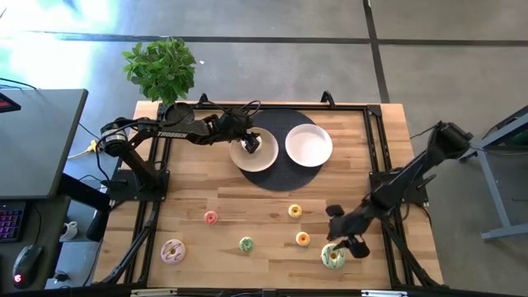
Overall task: Pick & Place donuts
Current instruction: Put the large blue donut on the left white plate
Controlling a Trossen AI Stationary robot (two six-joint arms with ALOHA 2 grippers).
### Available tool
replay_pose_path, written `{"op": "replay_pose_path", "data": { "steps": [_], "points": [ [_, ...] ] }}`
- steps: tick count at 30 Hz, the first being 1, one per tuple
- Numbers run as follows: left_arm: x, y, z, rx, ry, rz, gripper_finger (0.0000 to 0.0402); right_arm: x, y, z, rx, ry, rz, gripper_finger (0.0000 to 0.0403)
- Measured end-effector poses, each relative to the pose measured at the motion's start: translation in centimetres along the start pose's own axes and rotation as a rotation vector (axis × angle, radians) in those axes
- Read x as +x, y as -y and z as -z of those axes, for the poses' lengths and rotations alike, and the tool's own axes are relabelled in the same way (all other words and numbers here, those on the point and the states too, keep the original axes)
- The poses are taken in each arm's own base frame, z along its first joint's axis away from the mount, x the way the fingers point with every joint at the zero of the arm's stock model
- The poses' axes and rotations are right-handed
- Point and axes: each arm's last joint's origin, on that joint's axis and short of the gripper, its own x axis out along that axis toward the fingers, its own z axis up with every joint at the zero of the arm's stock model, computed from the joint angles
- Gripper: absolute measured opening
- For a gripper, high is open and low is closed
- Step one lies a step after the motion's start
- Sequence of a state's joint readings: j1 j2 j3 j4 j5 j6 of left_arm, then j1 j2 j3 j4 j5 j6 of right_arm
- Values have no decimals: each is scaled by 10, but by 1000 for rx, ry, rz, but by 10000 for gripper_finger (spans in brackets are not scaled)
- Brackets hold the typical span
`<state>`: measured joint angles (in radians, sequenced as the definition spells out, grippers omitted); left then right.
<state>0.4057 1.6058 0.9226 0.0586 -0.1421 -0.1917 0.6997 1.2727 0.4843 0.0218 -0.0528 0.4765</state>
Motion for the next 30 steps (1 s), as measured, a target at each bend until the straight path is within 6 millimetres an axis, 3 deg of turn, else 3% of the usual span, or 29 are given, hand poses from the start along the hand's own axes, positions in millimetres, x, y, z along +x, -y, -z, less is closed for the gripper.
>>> {"op": "replay_pose_path", "data": {
  "steps": [7, 15, 20, 25, 30],
  "points": [
    [0, 0, 0, 0, 0, -3, 218, 25, -8, 24, 7, -137, 38, 188],
    [0, 0, 0, 0, 1, -7, 218, 38, -7, 28, 35, -156, 18, 173],
    [0, 1, 0, 0, -4, 17, 218, 31, -8, 23, 40, -125, 4, 104],
    [0, 1, 0, 0, -5, 25, 218, 14, -6, 5, 23, 24, 36, 20],
    [0, 1, 0, 0, -4, 26, 218, -11, 4, -22, -92, 294, 217, 33]
  ]
}}
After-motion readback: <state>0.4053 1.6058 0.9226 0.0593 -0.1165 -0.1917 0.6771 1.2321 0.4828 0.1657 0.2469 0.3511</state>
